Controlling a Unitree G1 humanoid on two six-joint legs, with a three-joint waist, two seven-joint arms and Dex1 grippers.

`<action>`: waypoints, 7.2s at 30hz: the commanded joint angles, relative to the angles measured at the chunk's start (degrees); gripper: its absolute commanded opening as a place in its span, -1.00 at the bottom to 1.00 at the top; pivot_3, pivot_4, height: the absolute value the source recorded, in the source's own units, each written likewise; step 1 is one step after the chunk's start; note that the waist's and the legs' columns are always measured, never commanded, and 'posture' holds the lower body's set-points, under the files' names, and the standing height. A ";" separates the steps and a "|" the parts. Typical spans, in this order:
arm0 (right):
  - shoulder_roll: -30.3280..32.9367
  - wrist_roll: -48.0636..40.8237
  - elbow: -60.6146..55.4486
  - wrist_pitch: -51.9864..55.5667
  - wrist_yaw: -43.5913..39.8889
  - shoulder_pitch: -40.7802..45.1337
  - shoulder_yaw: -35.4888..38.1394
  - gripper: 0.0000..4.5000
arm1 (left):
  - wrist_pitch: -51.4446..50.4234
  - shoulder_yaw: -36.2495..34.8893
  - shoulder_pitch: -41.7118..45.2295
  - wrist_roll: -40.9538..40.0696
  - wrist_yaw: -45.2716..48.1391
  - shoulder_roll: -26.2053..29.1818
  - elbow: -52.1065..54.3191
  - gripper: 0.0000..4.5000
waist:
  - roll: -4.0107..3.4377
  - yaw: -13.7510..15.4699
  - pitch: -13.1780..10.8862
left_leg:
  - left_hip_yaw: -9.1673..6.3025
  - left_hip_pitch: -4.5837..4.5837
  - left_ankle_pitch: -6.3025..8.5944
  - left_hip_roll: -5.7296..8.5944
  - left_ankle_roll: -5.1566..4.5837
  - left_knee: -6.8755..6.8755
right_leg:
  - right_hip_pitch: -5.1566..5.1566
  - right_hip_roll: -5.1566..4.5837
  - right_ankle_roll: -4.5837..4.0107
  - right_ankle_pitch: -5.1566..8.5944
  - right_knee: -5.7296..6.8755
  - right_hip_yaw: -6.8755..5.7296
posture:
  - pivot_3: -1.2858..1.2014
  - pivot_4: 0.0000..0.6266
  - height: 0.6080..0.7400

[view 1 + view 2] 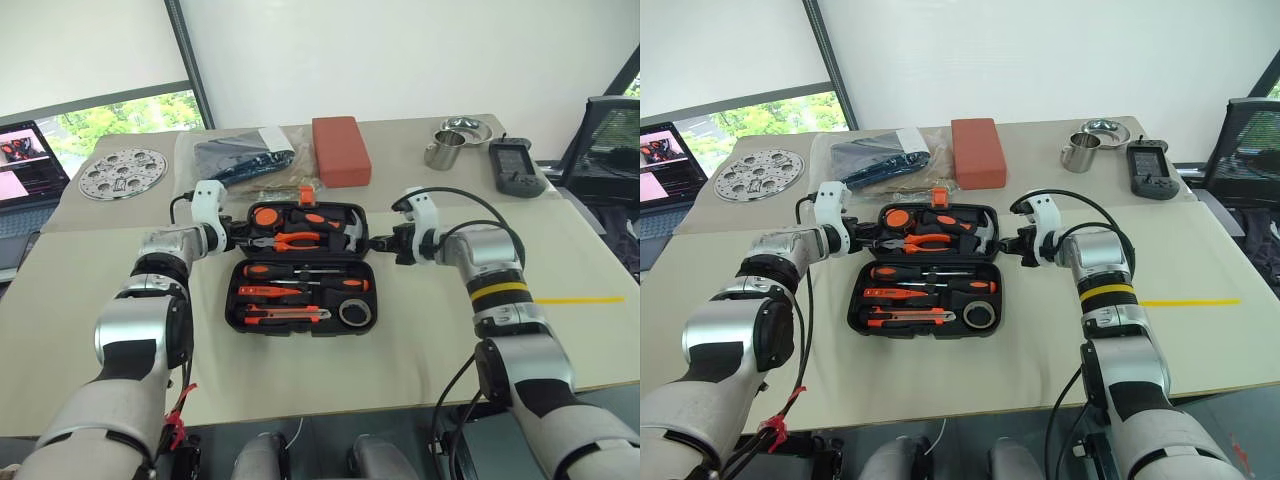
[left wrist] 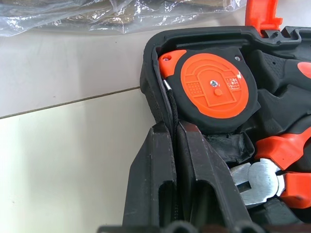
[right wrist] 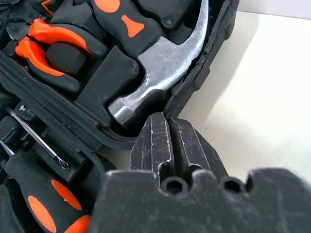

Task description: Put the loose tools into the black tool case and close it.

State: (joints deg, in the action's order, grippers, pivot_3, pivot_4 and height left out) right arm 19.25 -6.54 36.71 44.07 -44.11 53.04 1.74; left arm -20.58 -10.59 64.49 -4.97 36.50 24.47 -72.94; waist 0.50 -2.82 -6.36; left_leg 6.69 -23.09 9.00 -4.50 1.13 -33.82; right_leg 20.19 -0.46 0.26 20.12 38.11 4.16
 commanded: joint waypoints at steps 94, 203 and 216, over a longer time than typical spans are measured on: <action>-12.92 -3.70 -53.68 4.24 31.86 -35.35 -19.65 0.93 | 33.29 19.30 -15.61 3.56 38.64 3.10 23.23 1.00 | 0.16 1.68 0.06 | 1.40 0.70 0.96 -0.25 -1.06 -0.12 | -1.28 -0.82 -0.08 0.05 -1.00 -0.22 | 0.03 -0.52 1.00; -11.96 -2.59 -61.27 16.13 24.55 -24.40 -21.68 -0.96 | 37.54 21.36 -14.72 5.73 38.18 2.03 18.59 1.00 | 0.42 0.61 0.29 | 1.34 0.29 0.97 -0.28 -1.08 -0.06 | -0.88 -0.85 -0.07 0.06 -1.04 -0.32 | 0.03 -0.52 1.00; -12.01 -3.08 -59.64 15.44 25.77 -23.91 -21.20 -0.96 | 37.57 21.13 -14.67 5.81 38.17 2.44 18.41 1.00 | 0.41 0.77 0.39 | 1.36 0.29 1.02 -0.22 -1.15 -0.06 | -0.90 -0.90 -0.07 0.06 -1.07 -0.33 | 0.03 -0.52 1.00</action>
State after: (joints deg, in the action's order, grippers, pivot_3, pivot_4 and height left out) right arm 7.57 -9.64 -21.67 61.32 -18.46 28.59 -19.83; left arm 17.48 7.95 52.12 -2.16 73.76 26.86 -52.55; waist 0.91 -2.05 -5.97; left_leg 8.04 -22.80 10.02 -4.73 -0.02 -33.87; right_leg 19.29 -1.36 0.19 20.18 37.04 3.83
